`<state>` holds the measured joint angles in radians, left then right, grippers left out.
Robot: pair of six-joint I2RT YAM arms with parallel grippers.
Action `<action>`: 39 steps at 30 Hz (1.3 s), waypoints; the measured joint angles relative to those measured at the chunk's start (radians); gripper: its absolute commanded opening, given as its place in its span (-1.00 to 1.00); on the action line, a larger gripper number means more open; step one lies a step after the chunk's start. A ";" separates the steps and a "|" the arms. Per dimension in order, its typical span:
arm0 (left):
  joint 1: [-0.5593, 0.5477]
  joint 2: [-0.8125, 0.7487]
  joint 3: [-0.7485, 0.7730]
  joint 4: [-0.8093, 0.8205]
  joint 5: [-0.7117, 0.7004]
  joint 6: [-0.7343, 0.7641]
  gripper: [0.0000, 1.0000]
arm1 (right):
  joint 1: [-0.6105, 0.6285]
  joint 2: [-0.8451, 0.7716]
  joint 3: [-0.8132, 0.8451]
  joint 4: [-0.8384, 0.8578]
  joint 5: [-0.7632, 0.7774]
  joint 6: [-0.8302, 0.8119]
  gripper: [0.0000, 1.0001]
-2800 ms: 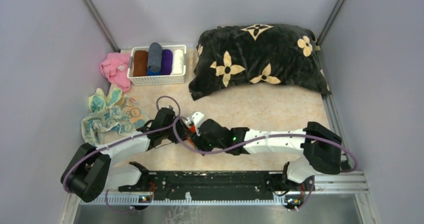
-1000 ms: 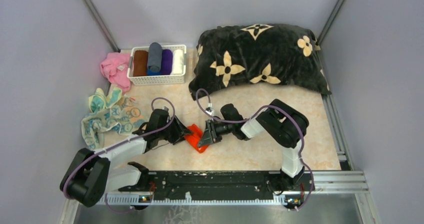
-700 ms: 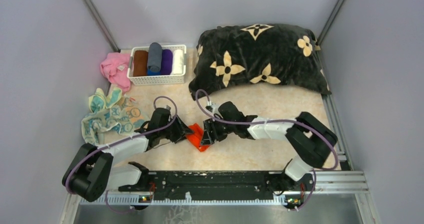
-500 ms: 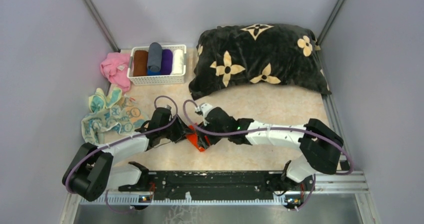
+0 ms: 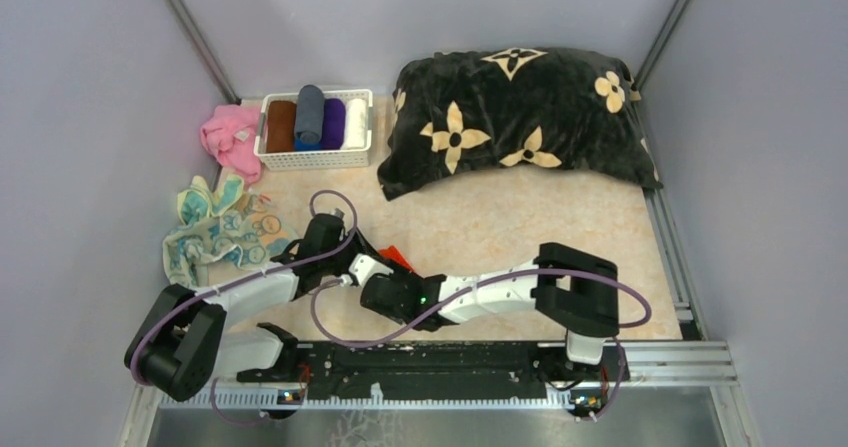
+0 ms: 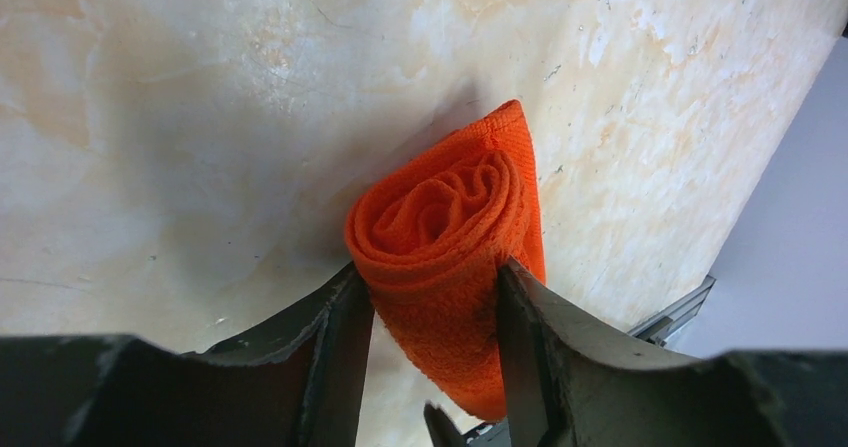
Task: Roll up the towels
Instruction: Roll the towel at the center of the board.
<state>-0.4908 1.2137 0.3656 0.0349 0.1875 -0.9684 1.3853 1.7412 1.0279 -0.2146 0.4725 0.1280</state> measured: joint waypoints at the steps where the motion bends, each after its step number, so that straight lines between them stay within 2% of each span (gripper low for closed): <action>1: -0.001 0.001 0.001 0.000 -0.001 0.000 0.10 | 0.002 0.024 0.006 -0.003 0.027 -0.007 0.04; 7: -0.003 -0.001 0.011 -0.003 -0.005 0.004 0.31 | 0.003 0.068 0.020 -0.016 0.097 -0.018 -0.43; 10: -0.004 -0.025 0.012 -0.020 -0.018 0.008 0.49 | -0.016 0.056 0.007 -0.005 0.063 -0.003 -0.68; 12: -0.004 -0.068 0.010 -0.056 -0.041 0.009 0.60 | -0.047 0.026 -0.019 0.017 0.006 0.010 -0.78; 15: -0.004 -0.127 -0.002 -0.096 -0.055 0.005 0.64 | -0.114 -0.023 -0.061 0.053 -0.128 0.041 -0.80; 19: -0.004 -0.300 -0.045 -0.144 -0.057 -0.024 0.67 | -0.195 -0.057 -0.103 0.108 -0.304 0.083 -0.81; 24: -0.004 -0.431 -0.131 -0.104 -0.022 -0.090 0.65 | -0.276 -0.059 -0.137 0.197 -0.504 0.155 -0.87; 34: -0.020 -0.240 -0.200 0.110 0.052 -0.195 0.33 | -0.386 -0.016 -0.213 0.398 -0.793 0.360 -0.92; 39: -0.051 -0.142 -0.208 0.237 0.056 -0.234 0.28 | -0.404 0.026 -0.221 0.477 -0.872 0.445 -0.92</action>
<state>-0.5423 1.0721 0.1574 0.2714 0.2432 -1.2022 0.9817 1.7672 0.8070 0.2626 -0.3996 0.5732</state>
